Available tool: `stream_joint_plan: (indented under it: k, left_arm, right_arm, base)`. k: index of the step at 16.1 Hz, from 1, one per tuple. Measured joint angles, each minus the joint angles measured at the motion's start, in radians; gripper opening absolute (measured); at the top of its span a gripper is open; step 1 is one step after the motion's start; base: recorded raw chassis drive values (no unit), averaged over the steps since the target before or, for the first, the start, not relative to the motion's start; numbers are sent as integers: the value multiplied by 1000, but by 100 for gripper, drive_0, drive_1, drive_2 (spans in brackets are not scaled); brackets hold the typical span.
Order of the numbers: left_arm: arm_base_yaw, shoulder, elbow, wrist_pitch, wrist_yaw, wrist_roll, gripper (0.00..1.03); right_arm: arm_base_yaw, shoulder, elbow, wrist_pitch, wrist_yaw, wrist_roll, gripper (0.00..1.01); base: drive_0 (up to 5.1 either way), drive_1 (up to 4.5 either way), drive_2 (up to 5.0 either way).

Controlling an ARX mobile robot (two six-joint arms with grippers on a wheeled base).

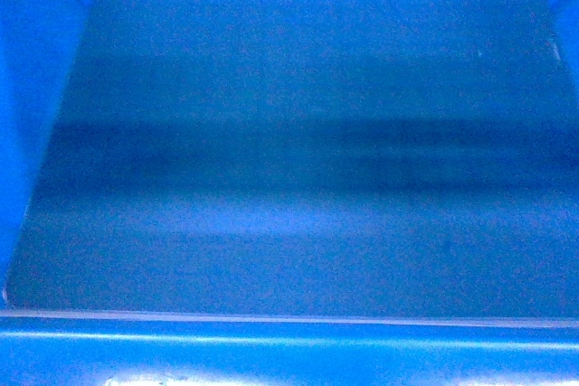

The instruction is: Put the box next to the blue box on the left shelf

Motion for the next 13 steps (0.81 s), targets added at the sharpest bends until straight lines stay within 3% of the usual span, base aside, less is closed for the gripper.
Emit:
stream_joint_plan:
  k: [13]
  left_arm:
    - [0, 0, 0, 0, 1, 0, 17]
  right_arm:
    - [0, 0, 0, -1, 2, -3, 16]
  base:
    - [-172, -172, -172]
